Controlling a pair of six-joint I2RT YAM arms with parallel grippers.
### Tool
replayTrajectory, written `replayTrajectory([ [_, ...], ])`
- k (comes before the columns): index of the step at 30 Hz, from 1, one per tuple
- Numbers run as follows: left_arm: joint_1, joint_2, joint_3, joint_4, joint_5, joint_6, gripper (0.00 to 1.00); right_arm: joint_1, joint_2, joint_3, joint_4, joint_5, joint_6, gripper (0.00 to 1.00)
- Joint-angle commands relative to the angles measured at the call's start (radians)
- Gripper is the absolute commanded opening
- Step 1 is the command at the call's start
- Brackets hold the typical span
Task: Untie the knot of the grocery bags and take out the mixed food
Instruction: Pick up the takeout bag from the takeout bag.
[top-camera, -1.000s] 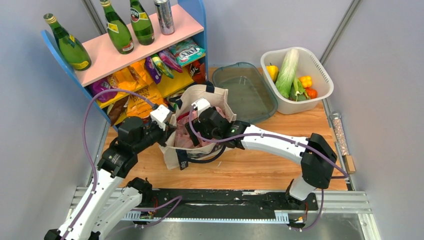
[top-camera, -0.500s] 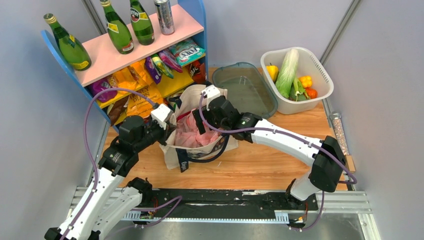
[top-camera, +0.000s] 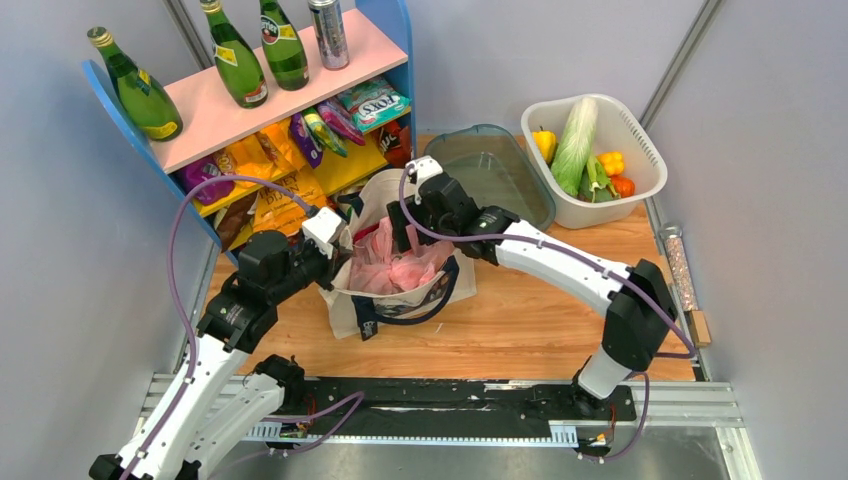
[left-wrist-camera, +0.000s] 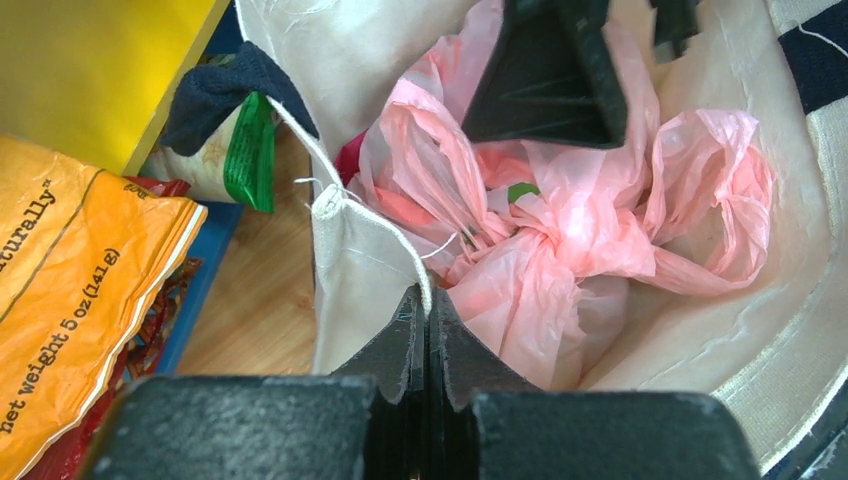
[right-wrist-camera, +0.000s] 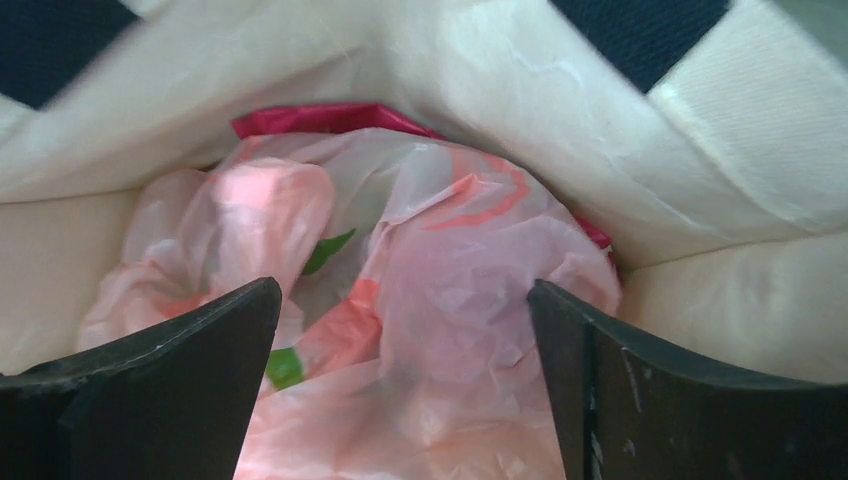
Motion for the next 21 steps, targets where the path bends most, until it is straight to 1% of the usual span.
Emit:
replayTrajectory([
  [1,-0.004,-0.009,0.007,0.091,0.022,0.026,0.00,-0.010,0.077,0.028,-0.026,-0.160,-0.013,1.00],
  [5,-0.004,-0.007,0.008,0.093,0.022,0.028,0.00,0.005,0.132,0.039,-0.016,-0.392,-0.013,1.00],
  [8,-0.004,-0.005,0.007,0.092,0.021,0.028,0.00,0.041,0.162,0.038,0.024,-0.498,-0.002,1.00],
  [10,-0.004,-0.003,0.007,0.091,0.020,0.029,0.00,0.063,0.182,0.035,0.043,-0.534,0.008,1.00],
  [12,-0.004,-0.004,0.007,0.091,0.018,0.029,0.00,0.078,0.203,0.031,0.047,-0.524,0.013,1.00],
  [14,-0.003,-0.004,0.006,0.091,0.018,0.030,0.00,0.088,0.216,0.020,0.044,-0.474,0.017,1.00],
  [15,-0.004,-0.004,0.006,0.091,0.018,0.030,0.00,0.097,0.221,0.014,0.038,-0.410,0.019,1.00],
  [16,-0.004,-0.003,0.006,0.091,0.018,0.030,0.00,0.107,0.228,0.008,0.024,-0.293,0.020,1.00],
  [18,-0.004,-0.003,0.006,0.092,0.017,0.029,0.00,0.121,0.253,0.009,-0.025,-0.119,0.012,1.00],
  [19,-0.004,-0.004,0.006,0.092,0.015,0.029,0.00,0.124,0.275,0.008,-0.043,-0.047,0.017,1.00],
  [21,-0.004,-0.002,0.006,0.093,0.010,0.031,0.00,0.124,0.299,-0.011,-0.052,0.034,0.029,1.00],
])
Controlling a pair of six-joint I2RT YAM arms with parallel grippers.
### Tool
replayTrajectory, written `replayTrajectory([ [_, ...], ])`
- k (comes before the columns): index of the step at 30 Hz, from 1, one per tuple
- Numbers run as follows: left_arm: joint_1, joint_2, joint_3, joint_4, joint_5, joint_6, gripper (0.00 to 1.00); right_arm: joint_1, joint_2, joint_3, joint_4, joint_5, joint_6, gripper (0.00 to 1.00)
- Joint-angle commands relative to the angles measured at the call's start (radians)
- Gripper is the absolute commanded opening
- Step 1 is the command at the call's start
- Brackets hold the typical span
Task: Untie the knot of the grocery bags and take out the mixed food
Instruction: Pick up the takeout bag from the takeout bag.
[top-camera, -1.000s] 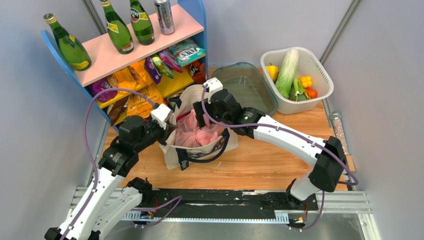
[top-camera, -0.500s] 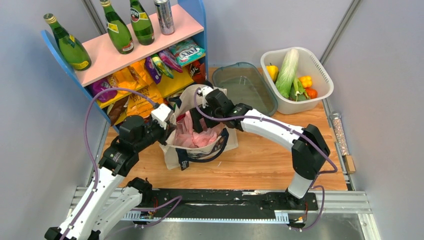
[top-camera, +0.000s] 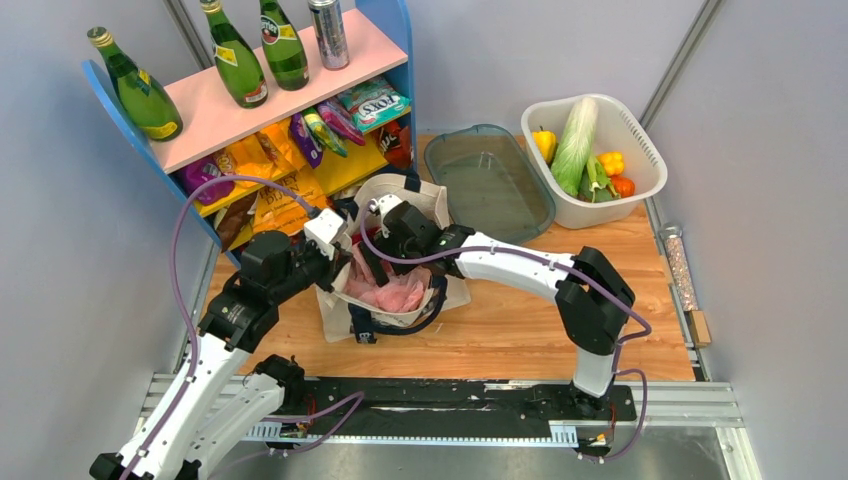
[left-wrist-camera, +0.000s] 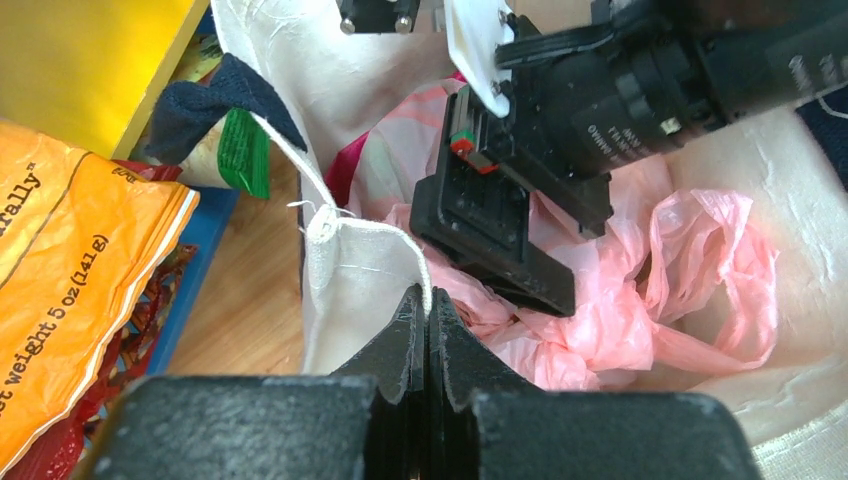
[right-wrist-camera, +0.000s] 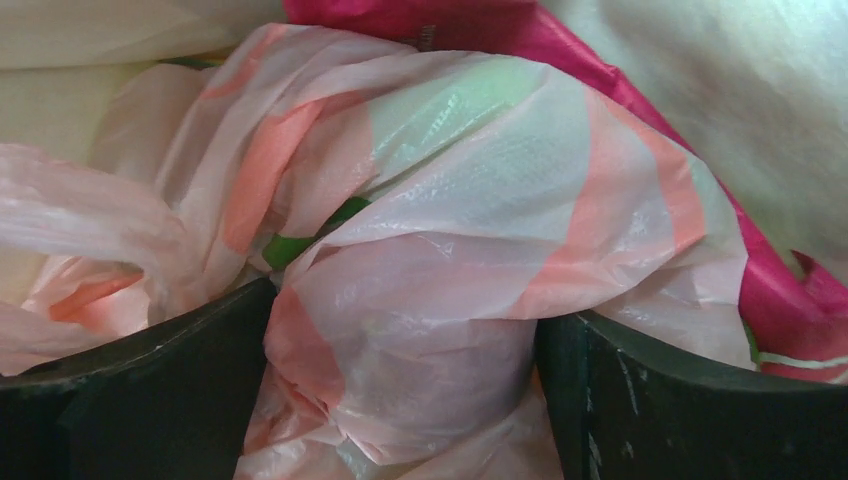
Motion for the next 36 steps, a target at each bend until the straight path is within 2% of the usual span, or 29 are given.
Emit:
replayTrajectory([
  [1,-0.004,-0.006,0.012,0.109,0.014,0.029,0.00,0.034,0.097,-0.034,-0.088,0.224,0.054,1.00],
  [3,-0.004,-0.007,0.012,0.109,0.003,0.028,0.00,0.034,0.120,-0.050,-0.088,0.234,0.080,1.00],
  [5,-0.004,-0.010,0.012,0.109,-0.008,0.028,0.00,0.034,0.136,-0.070,-0.074,0.232,0.111,0.93],
  [8,-0.004,-0.016,0.013,0.109,-0.032,0.027,0.00,0.033,0.125,-0.105,-0.028,0.219,0.139,0.66],
  [9,-0.004,-0.021,0.011,0.108,-0.042,0.027,0.00,0.032,0.115,-0.113,-0.014,0.211,0.144,0.54],
  [11,-0.004,-0.027,0.010,0.109,-0.051,0.027,0.00,0.030,0.083,-0.126,0.013,0.198,0.151,0.22],
  [12,-0.004,-0.031,0.010,0.109,-0.054,0.027,0.00,0.028,0.064,-0.133,0.030,0.187,0.150,0.10],
  [13,-0.004,-0.032,0.009,0.109,-0.061,0.027,0.00,0.026,0.042,-0.139,0.046,0.179,0.146,0.01],
  [20,-0.004,-0.051,0.008,0.109,-0.064,0.027,0.00,0.024,-0.210,-0.196,0.154,0.114,0.074,0.00],
  [26,-0.004,-0.056,0.000,0.119,0.004,0.033,0.00,0.023,-0.451,-0.268,0.261,0.069,0.035,0.00],
  [36,-0.004,-0.017,0.000,0.126,0.136,0.031,0.00,0.023,-0.659,-0.331,0.434,0.093,0.073,0.00],
])
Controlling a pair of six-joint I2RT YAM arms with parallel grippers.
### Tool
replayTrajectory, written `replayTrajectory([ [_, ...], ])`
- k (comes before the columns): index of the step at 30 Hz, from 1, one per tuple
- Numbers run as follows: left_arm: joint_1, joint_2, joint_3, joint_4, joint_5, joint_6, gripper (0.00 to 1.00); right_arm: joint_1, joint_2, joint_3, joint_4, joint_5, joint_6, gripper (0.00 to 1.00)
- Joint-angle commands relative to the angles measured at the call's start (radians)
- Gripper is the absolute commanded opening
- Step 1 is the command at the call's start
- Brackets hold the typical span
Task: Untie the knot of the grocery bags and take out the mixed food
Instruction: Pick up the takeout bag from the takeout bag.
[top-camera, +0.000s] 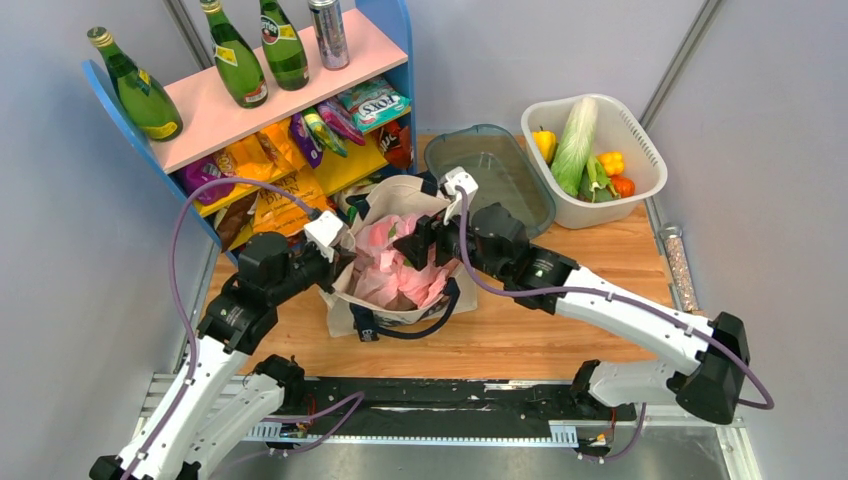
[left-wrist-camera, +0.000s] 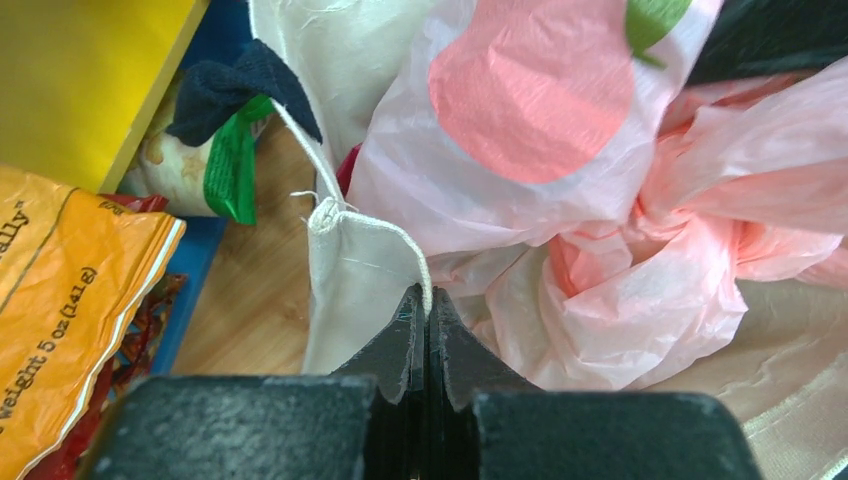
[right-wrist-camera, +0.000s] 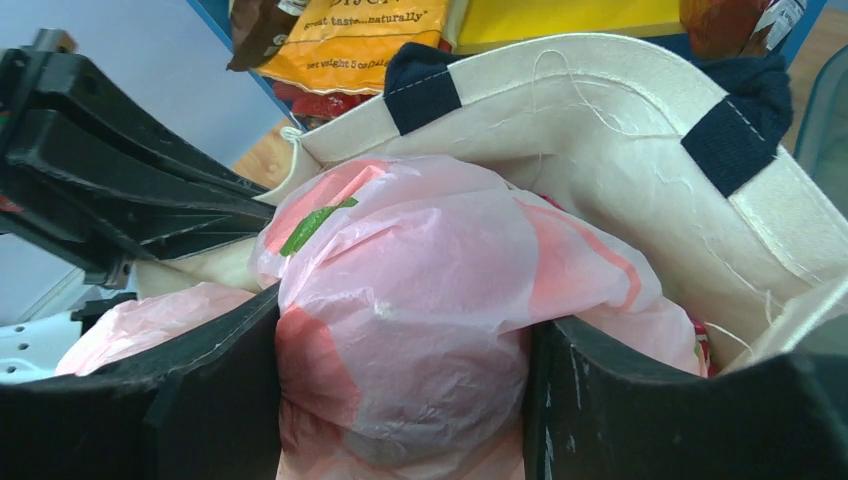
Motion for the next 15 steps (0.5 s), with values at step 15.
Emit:
replayTrajectory([
  [15,-0.062,0.114,0.043,0.197,0.252,-0.091,0.00,0.001,-0.281,0.002,0.264,0.152,-0.182,0.00],
])
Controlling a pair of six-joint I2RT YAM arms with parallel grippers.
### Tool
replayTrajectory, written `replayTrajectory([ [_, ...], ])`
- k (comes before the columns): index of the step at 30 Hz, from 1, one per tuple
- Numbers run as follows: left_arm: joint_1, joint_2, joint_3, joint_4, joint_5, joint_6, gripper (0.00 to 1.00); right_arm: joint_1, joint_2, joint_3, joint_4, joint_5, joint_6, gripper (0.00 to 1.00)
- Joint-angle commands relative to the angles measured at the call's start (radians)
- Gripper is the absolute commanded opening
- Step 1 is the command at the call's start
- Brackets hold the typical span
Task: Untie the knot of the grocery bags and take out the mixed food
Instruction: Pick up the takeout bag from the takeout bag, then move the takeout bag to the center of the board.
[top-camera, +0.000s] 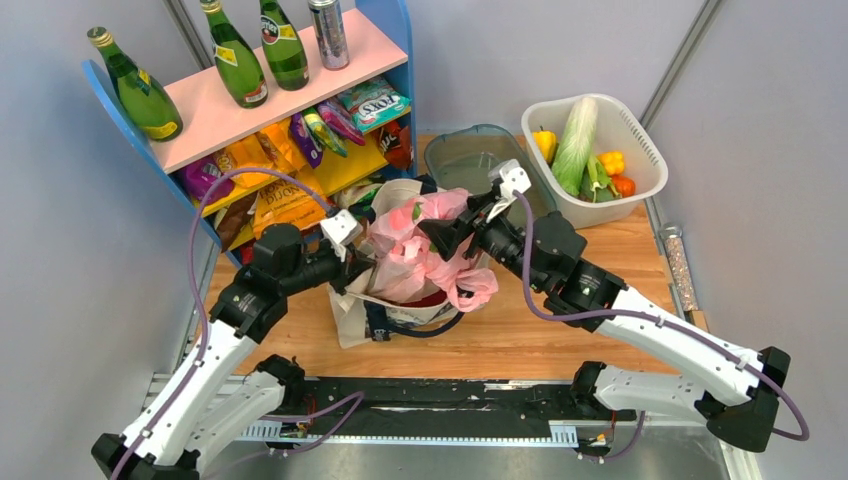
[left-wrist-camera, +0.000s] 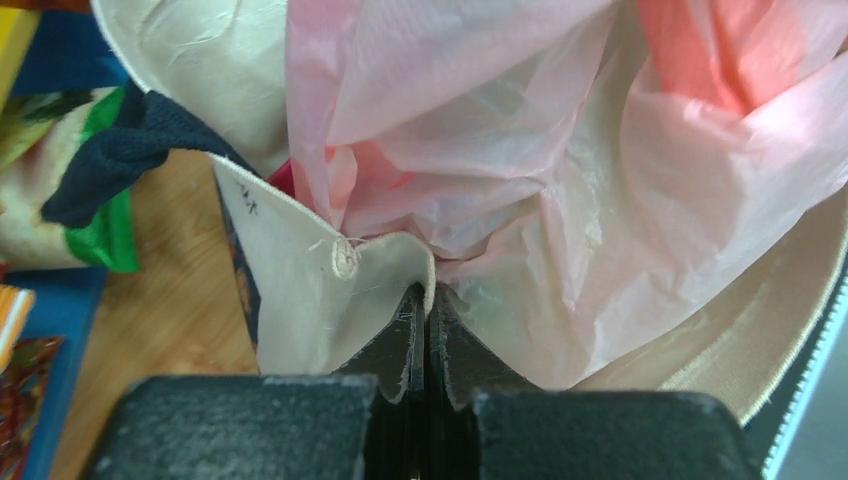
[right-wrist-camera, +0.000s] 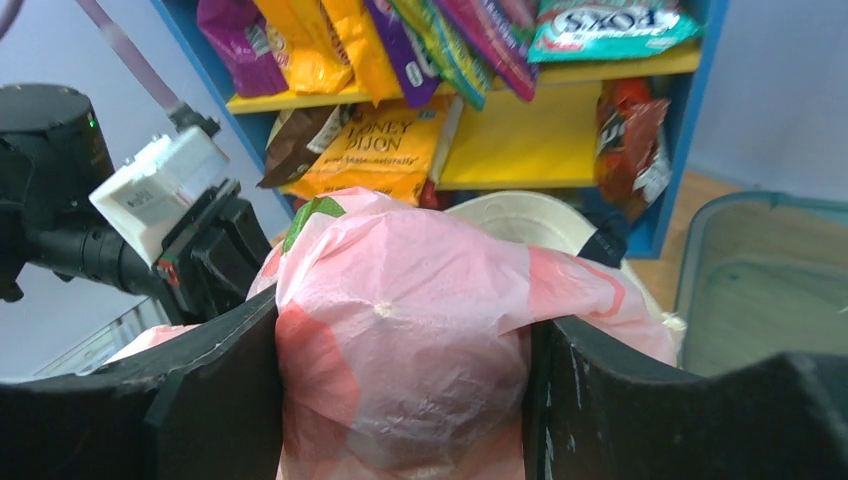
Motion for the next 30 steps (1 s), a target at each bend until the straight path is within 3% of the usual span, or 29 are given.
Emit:
replayTrajectory([
  [1,-0.062,0.041,0.047,0.167,0.093,-0.091,0.00,0.001,-0.055,0.074,0.154,0.107,-0.105,0.00],
  [6,-0.177,0.114,0.067,0.301,0.045,-0.178,0.00,0.001,-0.039,0.139,0.156,0.232,-0.198,0.00],
  [12,-0.397,0.250,0.090,0.442,-0.030,-0.211,0.00,0.002,-0.040,0.171,0.176,0.322,-0.277,0.00],
  [19,-0.466,0.324,0.135,0.445,-0.045,-0.189,0.00,-0.001,-0.056,0.141,0.179,0.346,-0.289,0.00],
  [24,-0.466,0.240,0.130,0.353,-0.001,-0.163,0.00,0.000,-0.051,0.122,0.200,0.390,-0.310,0.00],
  [30,-0.466,0.110,0.148,0.103,-0.020,-0.131,0.00,-0.003,-0.035,0.128,0.244,0.405,-0.332,0.00],
])
